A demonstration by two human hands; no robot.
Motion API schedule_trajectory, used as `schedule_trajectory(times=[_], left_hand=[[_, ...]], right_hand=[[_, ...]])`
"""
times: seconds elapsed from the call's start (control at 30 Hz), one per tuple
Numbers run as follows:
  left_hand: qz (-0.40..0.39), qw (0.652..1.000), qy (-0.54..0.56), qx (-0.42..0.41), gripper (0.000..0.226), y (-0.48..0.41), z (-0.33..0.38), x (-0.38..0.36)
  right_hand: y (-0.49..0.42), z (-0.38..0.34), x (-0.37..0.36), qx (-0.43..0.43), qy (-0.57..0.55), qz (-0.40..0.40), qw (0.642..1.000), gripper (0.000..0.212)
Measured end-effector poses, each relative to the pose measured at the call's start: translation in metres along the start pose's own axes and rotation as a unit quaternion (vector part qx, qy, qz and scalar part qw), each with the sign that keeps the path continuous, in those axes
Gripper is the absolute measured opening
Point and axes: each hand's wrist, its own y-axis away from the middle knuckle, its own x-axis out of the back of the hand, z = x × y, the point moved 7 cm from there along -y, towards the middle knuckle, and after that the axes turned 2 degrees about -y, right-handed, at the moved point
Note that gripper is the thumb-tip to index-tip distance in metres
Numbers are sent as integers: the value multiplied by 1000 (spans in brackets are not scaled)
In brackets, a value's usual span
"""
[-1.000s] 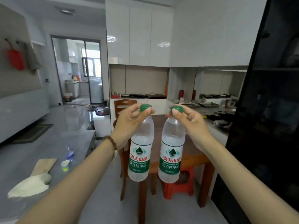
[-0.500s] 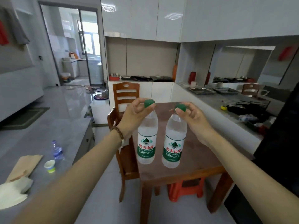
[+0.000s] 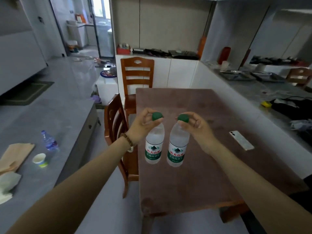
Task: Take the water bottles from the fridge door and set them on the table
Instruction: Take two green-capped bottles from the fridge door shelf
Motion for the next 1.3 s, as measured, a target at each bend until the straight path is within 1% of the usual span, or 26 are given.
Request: schedule_trajectory(times=[0.2, 0.37, 0.5, 0.73, 0.83, 0.93, 1.0, 1.1, 1.2, 1.23, 1.3], left_hand=[[30, 999, -12, 32, 18, -34, -70, -1], [45, 998, -15, 39, 22, -48, -106, -4], [41, 998, -18, 47, 21, -50, -127, -8], [24, 998, -36, 53, 23, -50, -133, -11], [19, 997, -60, 48, 26, -48, -130, -10], [11, 992, -117, 36, 24, -44, -128, -12], [6, 989, -146, 31, 25, -42, -130, -13], [-14, 982, -182, 54, 32, -39, -137, -12], [-35, 968, -231, 86, 61, -35, -149, -12], [-36, 966, -241, 93, 64, -33, -150, -13], [-31, 965, -241, 97, 63, -31, -153, -13]], right_hand=[[-54, 71, 5, -41, -5, -58, 997, 25], [-77, 113, 9, -62, -9, -81, 995, 24], [-82, 136, 10, -74, -16, -99, 992, 26], [-85, 149, 15, -79, -37, -117, 989, 24], [-83, 149, 14, -86, -13, -142, 986, 25], [-80, 152, 16, -87, 36, -162, 982, 33], [-78, 155, 17, -87, 56, -158, 982, 41], [-76, 159, 16, -85, 69, -147, 983, 50], [-71, 165, 13, -91, 95, -154, 979, 56], [-69, 167, 12, -95, 102, -156, 978, 56], [-68, 171, 13, -102, 101, -148, 978, 54]])
